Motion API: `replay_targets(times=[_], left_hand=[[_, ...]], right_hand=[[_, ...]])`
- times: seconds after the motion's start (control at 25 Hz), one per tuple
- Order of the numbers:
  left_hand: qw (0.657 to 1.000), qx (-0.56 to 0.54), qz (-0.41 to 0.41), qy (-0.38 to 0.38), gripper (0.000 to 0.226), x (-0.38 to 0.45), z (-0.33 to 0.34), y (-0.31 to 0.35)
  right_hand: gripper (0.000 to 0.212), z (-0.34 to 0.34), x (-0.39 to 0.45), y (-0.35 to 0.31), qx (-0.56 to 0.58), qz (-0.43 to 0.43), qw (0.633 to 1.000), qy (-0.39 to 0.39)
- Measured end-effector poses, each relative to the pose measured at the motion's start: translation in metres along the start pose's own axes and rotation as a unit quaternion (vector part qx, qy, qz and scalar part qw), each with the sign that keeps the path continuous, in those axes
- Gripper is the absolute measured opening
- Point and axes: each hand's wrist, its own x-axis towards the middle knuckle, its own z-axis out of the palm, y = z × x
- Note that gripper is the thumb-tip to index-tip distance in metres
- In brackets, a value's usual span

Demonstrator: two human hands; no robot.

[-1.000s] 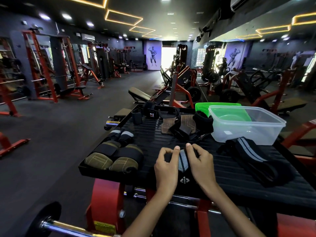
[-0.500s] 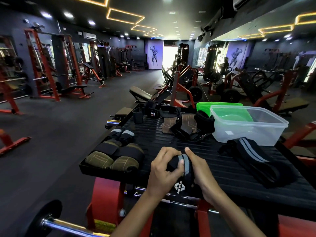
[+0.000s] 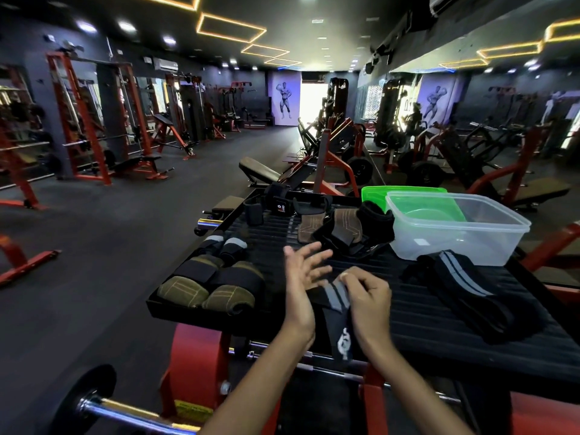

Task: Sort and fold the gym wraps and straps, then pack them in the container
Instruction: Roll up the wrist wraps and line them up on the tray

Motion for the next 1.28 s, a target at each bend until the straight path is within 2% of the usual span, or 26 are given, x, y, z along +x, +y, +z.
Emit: replay_targets(times=[0.16,0.28,0.32,0.4,0.48,0.56,0.64,0.72,0.76,0.84,0.92,1.04,1.12,1.2,1.28], left_hand=[[0.997,0.020,-0.006,-0.070,0.078,-0.006,-0.001,-0.009],[0.987,0.067,0.023,-0.147,0.085,-0.006,-0.012,-0.017],[0.979,0.093,0.042,-0.178,0.083,-0.006,-0.017,-0.017],[0.955,0.166,0.081,-0.232,0.063,-0.007,-0.031,-0.013],[0.926,0.248,0.124,-0.255,0.048,-0.009,-0.041,-0.012],[0.912,0.294,0.172,-0.228,0.039,-0.018,-0.035,-0.015],[0.904,0.325,0.242,-0.132,0.025,-0.024,-0.024,-0.024],[0.902,0.324,0.277,-0.062,0.029,-0.021,-0.019,-0.029],[0.908,0.312,0.275,-0.046,0.031,-0.018,-0.018,-0.028],[0.928,0.276,0.249,-0.034,0.036,-0.015,-0.018,-0.027],[0.933,0.273,0.234,-0.028,0.046,-0.016,-0.015,-0.024],[0.881,0.348,0.318,-0.038,0.048,-0.018,-0.017,-0.019],[0.864,0.362,0.348,-0.045,0.047,-0.013,-0.022,-0.018],[0.874,0.353,0.333,0.002,0.049,-0.008,-0.022,-0.022],[0.885,0.349,0.303,0.058,0.049,-0.006,-0.020,-0.025]], right_hand=[[0.025,0.001,-0.005,0.008,-0.022,0.006,0.999,-0.041],[0.021,-0.003,0.000,0.014,0.018,0.058,0.997,-0.039],[0.019,-0.005,0.002,0.015,0.041,0.081,0.995,-0.028],[0.019,-0.009,0.007,0.015,0.074,0.115,0.991,0.009],[0.031,-0.011,0.011,0.012,0.085,0.135,0.986,0.048],[0.034,-0.007,0.011,0.008,0.093,0.171,0.979,0.061],[0.025,0.002,0.004,0.004,0.116,0.239,0.963,0.033],[0.021,0.005,-0.001,0.003,0.101,0.265,0.959,0.012],[0.021,0.005,-0.003,0.003,0.077,0.247,0.966,0.014],[0.019,0.006,-0.007,-0.002,0.052,0.186,0.981,0.025],[0.023,0.005,-0.006,-0.008,0.043,0.179,0.983,0.015],[0.031,-0.003,-0.005,-0.021,-0.014,0.280,0.957,-0.075],[0.038,-0.008,-0.007,-0.023,-0.001,0.303,0.944,-0.127],[0.045,-0.006,-0.010,-0.019,0.005,0.268,0.951,-0.151],[0.051,-0.008,-0.009,-0.013,0.010,0.186,0.970,-0.159]])
